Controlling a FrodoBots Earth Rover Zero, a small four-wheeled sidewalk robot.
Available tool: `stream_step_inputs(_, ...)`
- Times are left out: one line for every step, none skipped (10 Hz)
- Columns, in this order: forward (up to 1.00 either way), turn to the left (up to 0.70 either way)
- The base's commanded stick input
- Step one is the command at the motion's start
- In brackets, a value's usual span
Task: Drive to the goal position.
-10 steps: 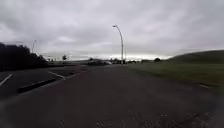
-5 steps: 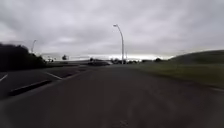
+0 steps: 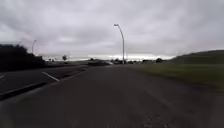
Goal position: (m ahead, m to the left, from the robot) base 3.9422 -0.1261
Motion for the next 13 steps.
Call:
stream_step_inputs(1.00, 0.00)
stream_step_inputs(1.00, 0.00)
stream_step_inputs(1.00, 0.00)
stream_step_inputs(1.00, 0.00)
stream_step_inputs(1.00, 0.00)
stream_step_inputs(1.00, 0.00)
stream_step_inputs(1.00, 0.00)
stream_step_inputs(1.00, 0.00)
stream_step_inputs(1.00, 0.00)
stream_step_inputs(1.00, 0.00)
stream_step_inputs(1.00, 0.00)
stream_step_inputs(1.00, 0.00)
stream_step_inputs(1.00, 0.00)
